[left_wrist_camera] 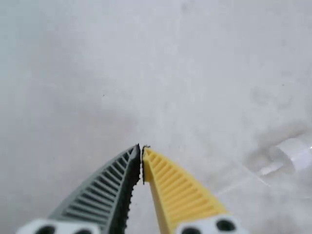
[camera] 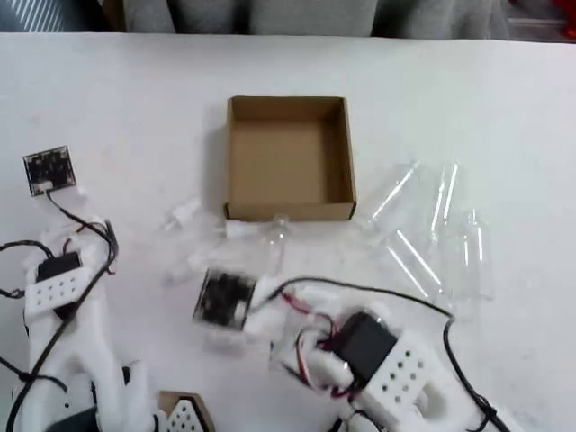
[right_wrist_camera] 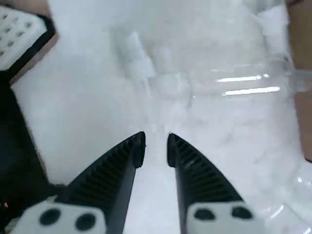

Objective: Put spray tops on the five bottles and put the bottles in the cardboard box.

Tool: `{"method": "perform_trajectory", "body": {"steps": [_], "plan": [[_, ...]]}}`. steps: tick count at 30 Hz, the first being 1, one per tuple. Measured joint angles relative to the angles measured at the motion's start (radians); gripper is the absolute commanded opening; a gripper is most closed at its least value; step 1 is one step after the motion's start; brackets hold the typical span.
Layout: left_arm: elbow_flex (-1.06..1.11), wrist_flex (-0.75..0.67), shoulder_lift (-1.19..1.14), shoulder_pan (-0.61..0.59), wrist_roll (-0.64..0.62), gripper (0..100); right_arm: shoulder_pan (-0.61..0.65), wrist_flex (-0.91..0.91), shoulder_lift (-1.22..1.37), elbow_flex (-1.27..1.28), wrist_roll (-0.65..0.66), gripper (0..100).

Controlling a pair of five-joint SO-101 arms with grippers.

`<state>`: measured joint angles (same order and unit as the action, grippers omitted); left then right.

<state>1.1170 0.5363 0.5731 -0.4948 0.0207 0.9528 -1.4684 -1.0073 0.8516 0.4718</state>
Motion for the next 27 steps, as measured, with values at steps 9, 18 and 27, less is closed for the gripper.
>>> {"method": "perform_trajectory", "body": {"steps": [9,18,27], "plan": [[-0.212,0.092,-0.308,-0.051,-0.009,2,0.176,0.121,0.009,0.135,0.097,9.9],[-0.233,0.103,-0.322,-0.052,-0.009,2,0.226,0.388,0.169,0.209,0.112,10.1],[-0.233,0.089,-0.322,-0.084,-0.009,2,0.229,0.528,0.341,0.209,0.115,10.1]]}}
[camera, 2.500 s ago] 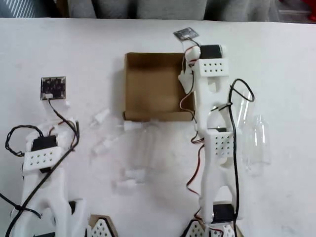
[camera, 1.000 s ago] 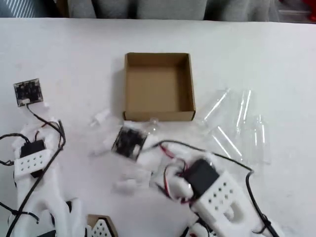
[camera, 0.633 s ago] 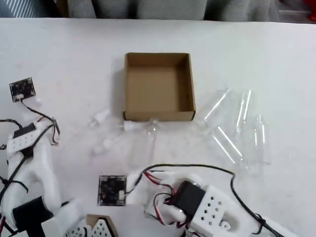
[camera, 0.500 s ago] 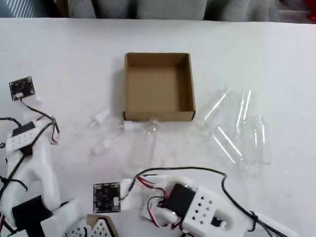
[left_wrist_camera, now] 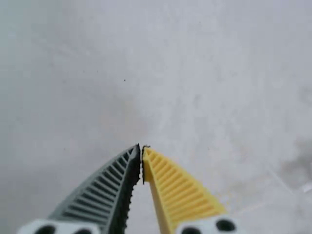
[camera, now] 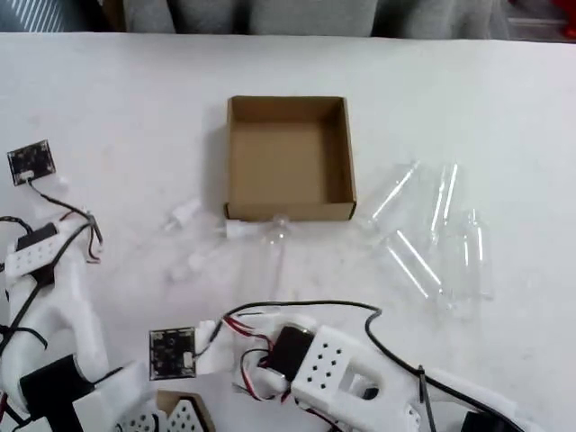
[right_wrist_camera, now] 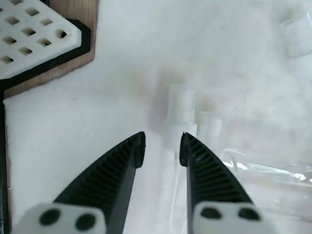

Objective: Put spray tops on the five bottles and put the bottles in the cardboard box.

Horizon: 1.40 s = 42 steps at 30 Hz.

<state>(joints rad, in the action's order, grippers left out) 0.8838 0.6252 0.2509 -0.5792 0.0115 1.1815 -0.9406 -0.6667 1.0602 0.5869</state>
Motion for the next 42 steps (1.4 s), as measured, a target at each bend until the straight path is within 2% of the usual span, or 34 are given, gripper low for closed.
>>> {"method": "perform_trajectory", "body": {"steps": [11,17,29,34,42], "plan": [[0.000,0.000,0.000,-0.003,0.000,2,-0.002,0.029,0.020,0.000,0.003,10.4],[0.000,0.000,0.000,-0.003,0.000,2,-0.023,0.029,0.020,0.000,0.008,17.0],[0.000,0.000,0.000,-0.003,0.000,2,-0.029,0.040,0.021,0.028,0.008,16.8],[0.000,0.000,0.000,-0.003,0.000,2,-0.034,0.063,0.021,0.049,0.008,10.6],[0.000,0.000,0.000,-0.003,0.000,2,-0.034,0.086,0.021,0.051,0.008,10.6]]}}
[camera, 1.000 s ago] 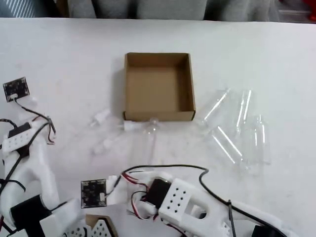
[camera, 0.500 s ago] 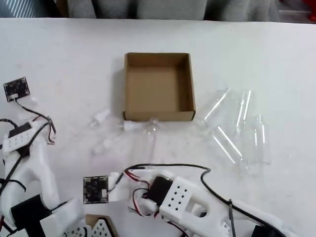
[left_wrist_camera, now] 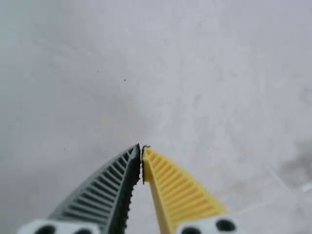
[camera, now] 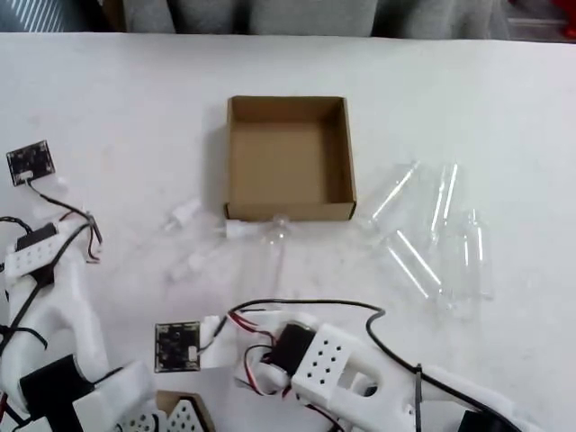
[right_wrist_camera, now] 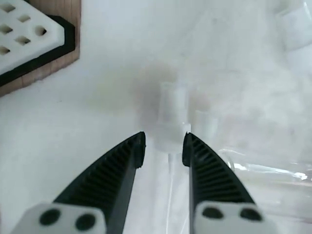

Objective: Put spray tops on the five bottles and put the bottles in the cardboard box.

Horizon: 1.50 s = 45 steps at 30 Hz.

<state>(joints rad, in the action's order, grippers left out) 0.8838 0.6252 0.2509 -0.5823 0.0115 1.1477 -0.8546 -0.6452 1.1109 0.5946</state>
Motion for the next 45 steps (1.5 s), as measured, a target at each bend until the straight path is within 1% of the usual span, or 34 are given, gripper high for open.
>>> {"method": "perform_trajectory", "body": {"steps": [2,5,13,17,22,27,34,38,45], "plan": [[0.000,0.000,0.000,0.000,0.000,2,0.000,0.000,0.000,0.000,0.000,11.5],[0.000,0.000,0.000,0.000,0.000,2,0.000,0.002,0.020,0.000,0.000,15.5],[0.000,0.000,0.000,0.000,0.000,2,0.000,0.034,0.227,-0.040,0.003,15.9],[0.000,0.000,0.000,0.000,0.000,2,0.002,0.034,0.287,-0.071,0.003,15.9],[0.000,0.000,0.000,0.000,0.000,2,0.002,0.034,0.292,-0.084,0.002,16.1],[0.000,0.000,0.000,0.000,0.000,2,0.002,0.034,0.292,-0.106,-0.061,16.2],[0.000,0.000,0.000,0.000,0.000,2,0.002,0.034,0.304,-0.114,-0.080,16.2],[0.000,0.000,0.000,0.000,0.000,2,0.002,0.034,0.304,-0.114,-0.129,16.0],[0.000,0.000,0.000,0.000,0.000,2,0.002,0.034,0.304,-0.114,-0.144,15.9]]}}
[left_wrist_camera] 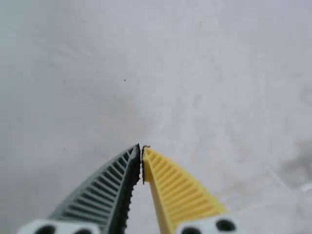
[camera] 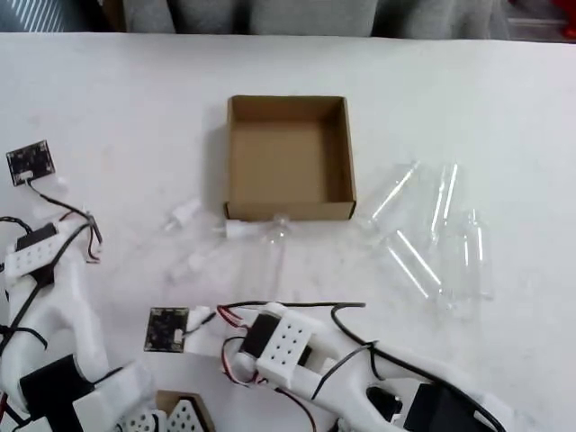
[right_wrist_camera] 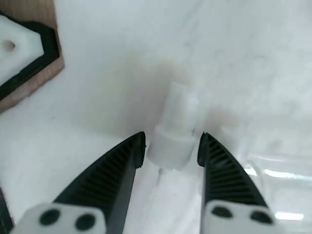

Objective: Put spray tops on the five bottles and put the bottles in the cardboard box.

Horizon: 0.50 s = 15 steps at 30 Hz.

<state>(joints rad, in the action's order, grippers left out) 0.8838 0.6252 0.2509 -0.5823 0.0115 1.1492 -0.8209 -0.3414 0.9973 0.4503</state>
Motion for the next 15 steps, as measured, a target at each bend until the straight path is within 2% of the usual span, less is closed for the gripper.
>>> {"method": "perform_trajectory", "body": {"steps": [9,15], "plan": [[0.000,0.000,0.000,0.000,0.000,2,0.000,0.000,0.000,0.000,-0.006,16.3],[0.000,0.000,0.000,0.000,0.000,2,0.000,0.014,0.003,0.000,-0.058,16.3]]}}
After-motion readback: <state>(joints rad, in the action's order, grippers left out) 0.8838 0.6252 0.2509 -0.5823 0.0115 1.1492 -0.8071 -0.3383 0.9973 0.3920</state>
